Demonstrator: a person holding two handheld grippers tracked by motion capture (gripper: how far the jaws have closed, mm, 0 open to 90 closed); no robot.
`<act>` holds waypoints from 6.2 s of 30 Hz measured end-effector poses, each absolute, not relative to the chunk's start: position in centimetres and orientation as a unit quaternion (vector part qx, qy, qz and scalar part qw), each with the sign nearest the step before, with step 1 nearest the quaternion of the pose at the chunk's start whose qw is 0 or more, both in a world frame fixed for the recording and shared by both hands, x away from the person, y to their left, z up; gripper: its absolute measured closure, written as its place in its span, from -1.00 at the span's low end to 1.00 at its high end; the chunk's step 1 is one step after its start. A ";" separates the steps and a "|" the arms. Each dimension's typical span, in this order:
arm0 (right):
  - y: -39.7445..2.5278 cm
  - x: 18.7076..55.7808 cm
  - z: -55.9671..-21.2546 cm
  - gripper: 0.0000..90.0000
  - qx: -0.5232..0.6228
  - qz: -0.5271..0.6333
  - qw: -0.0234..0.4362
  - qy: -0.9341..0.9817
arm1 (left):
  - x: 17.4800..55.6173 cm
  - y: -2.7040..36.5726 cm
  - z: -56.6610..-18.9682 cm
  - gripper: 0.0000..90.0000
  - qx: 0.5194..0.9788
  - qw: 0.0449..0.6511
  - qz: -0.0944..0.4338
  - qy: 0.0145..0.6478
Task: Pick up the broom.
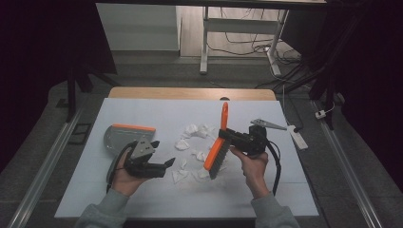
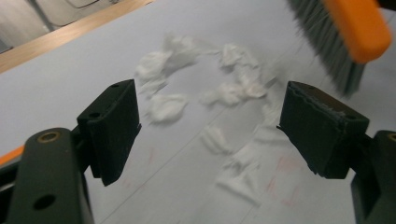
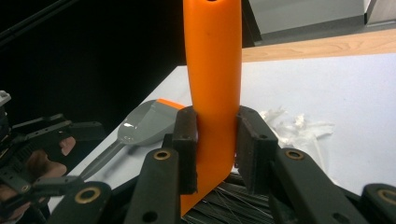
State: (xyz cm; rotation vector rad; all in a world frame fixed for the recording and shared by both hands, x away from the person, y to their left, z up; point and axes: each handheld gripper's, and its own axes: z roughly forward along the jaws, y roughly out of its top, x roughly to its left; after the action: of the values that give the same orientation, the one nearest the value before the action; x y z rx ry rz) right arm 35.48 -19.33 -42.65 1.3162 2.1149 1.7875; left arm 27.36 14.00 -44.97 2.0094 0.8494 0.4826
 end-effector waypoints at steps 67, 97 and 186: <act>-17.0 32.9 -42.2 0.22 0.389 0.615 0.076 0.682 | 28.6 11.9 -47.1 0.76 0.802 0.484 0.117 0.330; -15.5 31.2 -40.4 -0.13 0.155 0.383 0.152 0.898 | 30.0 7.9 -45.6 0.76 0.910 0.352 0.074 0.207; -20.6 33.6 -42.8 0.56 0.216 0.417 0.121 0.875 | 24.0 23.1 -48.1 -0.36 0.783 0.393 0.204 0.436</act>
State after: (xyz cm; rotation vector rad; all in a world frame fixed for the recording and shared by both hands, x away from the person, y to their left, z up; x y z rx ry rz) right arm 33.64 -20.60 -42.76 0.6323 2.5549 1.2173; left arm 23.99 23.10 -48.09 1.9881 1.1071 0.5172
